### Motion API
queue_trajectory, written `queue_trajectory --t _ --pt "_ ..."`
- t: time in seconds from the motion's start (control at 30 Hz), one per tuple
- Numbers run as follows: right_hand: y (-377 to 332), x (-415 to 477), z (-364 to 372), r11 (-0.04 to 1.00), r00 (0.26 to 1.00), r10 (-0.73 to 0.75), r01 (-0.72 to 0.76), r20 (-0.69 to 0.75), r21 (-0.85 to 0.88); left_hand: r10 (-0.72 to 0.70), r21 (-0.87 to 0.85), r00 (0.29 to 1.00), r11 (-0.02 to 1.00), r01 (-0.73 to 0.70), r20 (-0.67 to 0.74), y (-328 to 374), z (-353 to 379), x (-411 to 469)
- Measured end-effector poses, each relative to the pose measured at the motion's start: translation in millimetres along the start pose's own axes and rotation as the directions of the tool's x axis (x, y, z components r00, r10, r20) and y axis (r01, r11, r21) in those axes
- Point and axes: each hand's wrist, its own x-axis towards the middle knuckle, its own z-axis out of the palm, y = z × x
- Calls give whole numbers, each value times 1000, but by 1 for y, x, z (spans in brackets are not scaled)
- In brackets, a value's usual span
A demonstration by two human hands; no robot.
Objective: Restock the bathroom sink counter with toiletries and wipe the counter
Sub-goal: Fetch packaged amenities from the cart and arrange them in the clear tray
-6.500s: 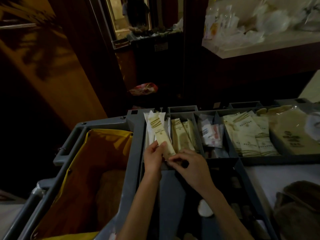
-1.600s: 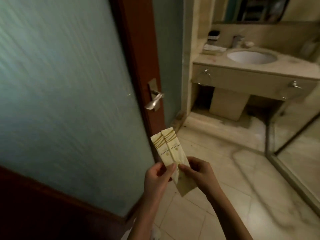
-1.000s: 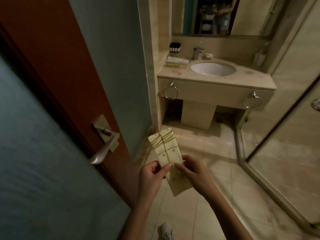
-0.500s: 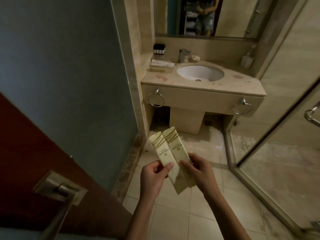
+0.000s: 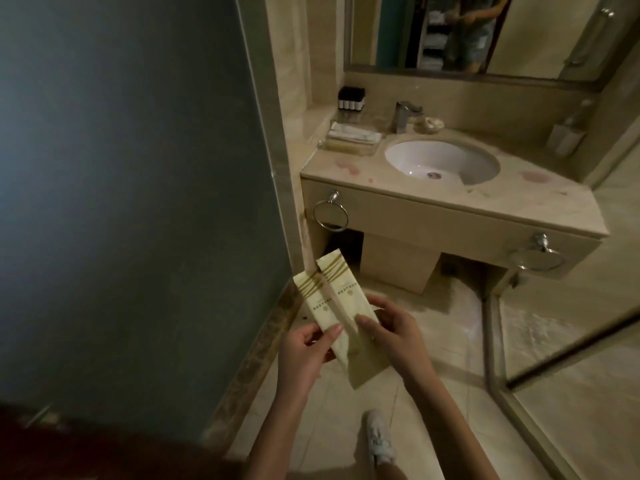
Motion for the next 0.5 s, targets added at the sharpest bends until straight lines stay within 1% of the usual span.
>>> queue_trajectory --t 0.1,0.3,0.4,0.5 --pt "-10 51 -24 999 999 -42 43 32 -16 29 10 999 1000 -29 -17 21 36 43" --pt "-26 133 -85 994 994 -106 107 21 -27 59 -19 998 998 -59 -22 60 110 112" --pt "-31 165 -112 994 994 -107 107 8 -23 46 -55 998 997 -48 -34 67 140 135" --pt "-27 186 -127 996 996 -85 84 -6 -34 22 -48 999 999 -24 -47 69 159 153"
